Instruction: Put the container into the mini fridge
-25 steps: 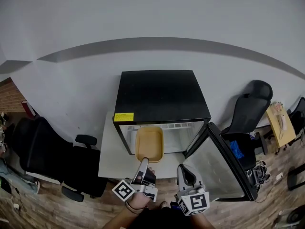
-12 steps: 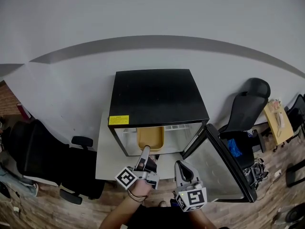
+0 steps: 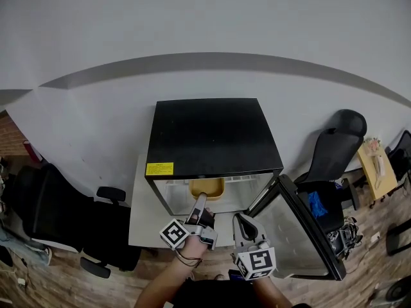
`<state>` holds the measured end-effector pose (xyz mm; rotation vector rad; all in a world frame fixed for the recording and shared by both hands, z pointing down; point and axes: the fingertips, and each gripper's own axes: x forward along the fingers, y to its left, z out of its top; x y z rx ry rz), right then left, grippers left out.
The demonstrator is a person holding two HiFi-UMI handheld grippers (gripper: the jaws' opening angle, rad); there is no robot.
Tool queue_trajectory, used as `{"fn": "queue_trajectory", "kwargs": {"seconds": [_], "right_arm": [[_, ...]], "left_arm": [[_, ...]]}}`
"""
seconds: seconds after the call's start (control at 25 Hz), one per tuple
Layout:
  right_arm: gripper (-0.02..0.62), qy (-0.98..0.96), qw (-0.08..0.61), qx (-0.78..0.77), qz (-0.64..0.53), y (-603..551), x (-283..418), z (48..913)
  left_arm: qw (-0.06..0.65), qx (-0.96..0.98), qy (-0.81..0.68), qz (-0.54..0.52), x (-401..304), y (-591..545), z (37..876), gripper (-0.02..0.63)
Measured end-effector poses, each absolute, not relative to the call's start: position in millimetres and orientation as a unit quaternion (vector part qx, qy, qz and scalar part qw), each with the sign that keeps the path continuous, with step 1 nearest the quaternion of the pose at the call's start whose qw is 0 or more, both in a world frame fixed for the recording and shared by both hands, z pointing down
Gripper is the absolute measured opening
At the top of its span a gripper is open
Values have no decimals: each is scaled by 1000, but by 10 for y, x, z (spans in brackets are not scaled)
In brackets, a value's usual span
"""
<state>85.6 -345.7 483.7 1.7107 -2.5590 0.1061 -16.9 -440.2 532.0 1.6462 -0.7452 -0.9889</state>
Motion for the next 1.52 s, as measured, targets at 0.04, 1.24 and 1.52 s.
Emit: {"fn": "queue_trajectory", "kwargs": {"seconds": [0.04, 1.24, 1.52], "right_arm": [[17, -831, 32, 555, 36, -3493, 850, 4853], [268, -851, 101, 513, 52, -4513, 313, 5310], [268, -849, 98, 517, 55, -4545, 318, 5318]], "left_arm": [[513, 687, -313, -409, -175, -4433, 5332, 225], [524, 714, -273, -375, -204, -4574, 5305, 230], [515, 721, -281, -369, -306, -4450, 5298, 279]]}}
